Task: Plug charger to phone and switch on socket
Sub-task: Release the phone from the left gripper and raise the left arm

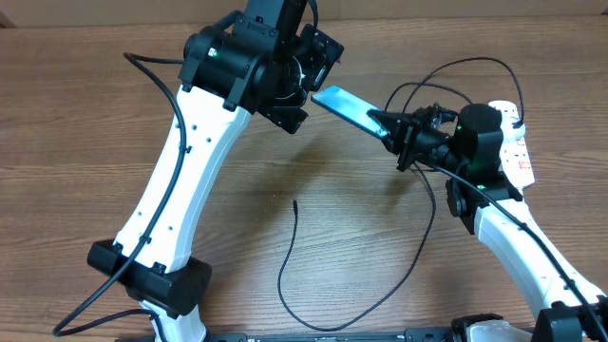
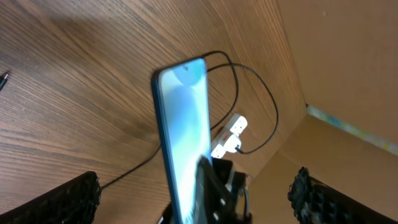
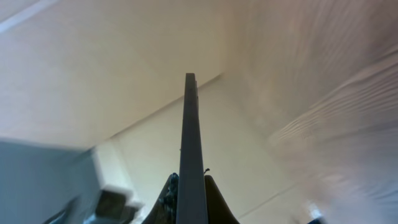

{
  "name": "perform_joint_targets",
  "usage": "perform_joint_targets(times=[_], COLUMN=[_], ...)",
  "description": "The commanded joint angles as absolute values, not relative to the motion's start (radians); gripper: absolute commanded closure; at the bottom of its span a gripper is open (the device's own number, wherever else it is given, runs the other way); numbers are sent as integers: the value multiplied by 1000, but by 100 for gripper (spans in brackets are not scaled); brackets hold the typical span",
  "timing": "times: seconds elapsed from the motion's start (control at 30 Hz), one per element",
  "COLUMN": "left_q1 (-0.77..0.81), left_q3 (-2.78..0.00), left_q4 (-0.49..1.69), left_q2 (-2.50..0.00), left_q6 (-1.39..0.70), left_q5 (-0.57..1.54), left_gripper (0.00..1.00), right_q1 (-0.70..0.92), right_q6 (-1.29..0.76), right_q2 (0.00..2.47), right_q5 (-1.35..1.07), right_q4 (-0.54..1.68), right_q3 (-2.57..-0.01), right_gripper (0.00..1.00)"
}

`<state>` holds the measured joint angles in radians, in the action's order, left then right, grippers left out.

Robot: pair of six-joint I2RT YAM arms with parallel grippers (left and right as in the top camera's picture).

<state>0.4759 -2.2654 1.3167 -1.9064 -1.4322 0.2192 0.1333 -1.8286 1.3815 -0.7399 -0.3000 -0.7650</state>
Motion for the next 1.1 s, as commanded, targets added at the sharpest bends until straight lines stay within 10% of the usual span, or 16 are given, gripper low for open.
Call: perform_joint_targets(times=[0.0, 1.07], left_q1=[478, 558], left_q3=[-2275, -2245], left_q4=[1315, 1242], left_q2=[-1909, -2037], left_q6=[-1440, -1608], left_q5=[184, 138], left_gripper=[0, 0], right_q1=[134, 135], right_q6=[-2080, -2162], right_q2=[1373, 1373], right_q5=[-830, -809], right_q4=[-389, -546], right_q3=[-787, -787], right_gripper=[96, 96])
